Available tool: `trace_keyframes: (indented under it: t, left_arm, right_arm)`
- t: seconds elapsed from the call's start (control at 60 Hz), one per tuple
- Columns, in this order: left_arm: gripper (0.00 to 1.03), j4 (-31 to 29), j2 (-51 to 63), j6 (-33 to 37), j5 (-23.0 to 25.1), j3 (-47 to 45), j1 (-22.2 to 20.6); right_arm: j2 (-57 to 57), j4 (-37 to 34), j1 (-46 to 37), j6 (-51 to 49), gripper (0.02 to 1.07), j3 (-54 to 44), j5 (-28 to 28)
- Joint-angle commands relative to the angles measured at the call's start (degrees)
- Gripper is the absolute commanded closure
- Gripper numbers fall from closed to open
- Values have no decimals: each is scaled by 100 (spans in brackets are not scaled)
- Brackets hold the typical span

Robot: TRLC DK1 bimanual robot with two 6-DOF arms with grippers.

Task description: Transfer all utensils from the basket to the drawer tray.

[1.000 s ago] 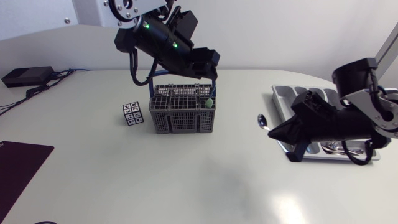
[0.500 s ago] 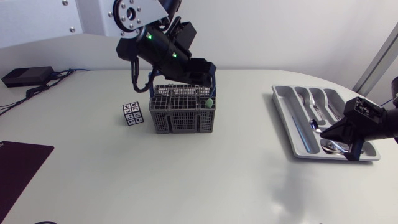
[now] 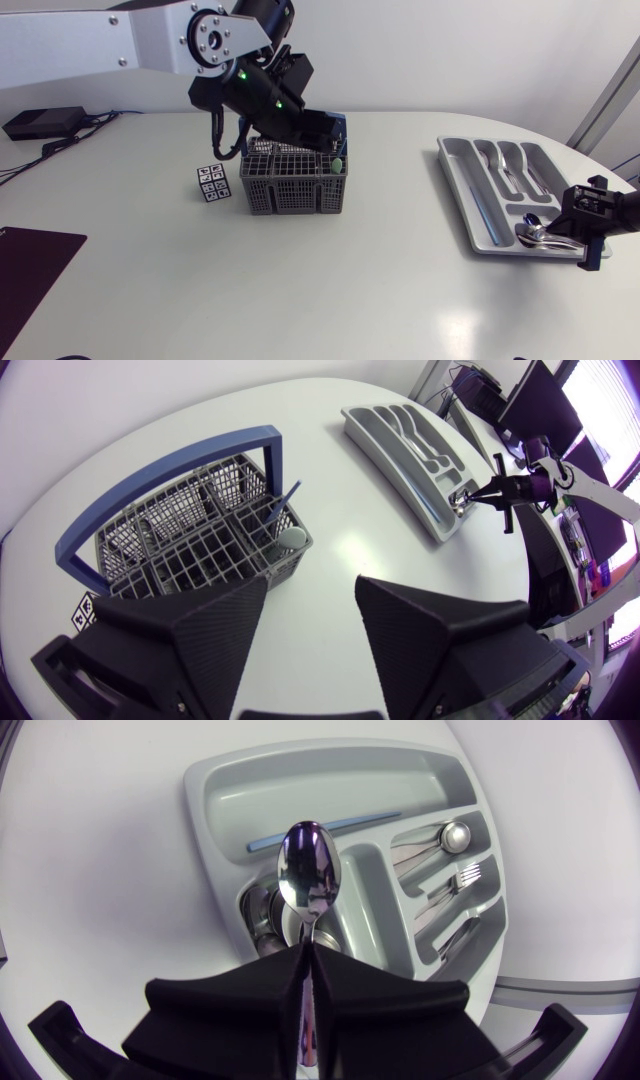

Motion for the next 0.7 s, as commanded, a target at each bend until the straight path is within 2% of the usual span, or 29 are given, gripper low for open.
trace_keyframes:
  t: [0.0, 0.083, 0.217, 0.3, 0.4, 0.567, 0.683]
  left_arm:
    - [41, -13, -165, 41, -39, -184, 6]
    - [41, -13, -191, 59, -39, -202, 23]
    - [41, -13, -244, 120, -110, -281, 32]
    - [41, 31, -296, 147, -118, -386, 32]
    - [41, 84, -340, 191, -118, -474, 59]
    - [41, 154, -420, 270, -118, -623, 129]
    - [41, 207, -463, 314, -118, -746, 182]
  right_arm:
    - [148, 73, -44, -331, 101, -71, 136]
    - [183, 425, -44, -349, 91, -211, 286]
    - [95, 899, -61, -419, 64, -484, 470]
    - [-89, 908, -61, -375, 48, -545, 479]
    - [-415, 829, 35, -94, 35, -545, 488]
    - [-1004, 99, 616, 970, 32, -334, 409]
    - [-1373, -393, 1310, 1840, 32, -264, 347]
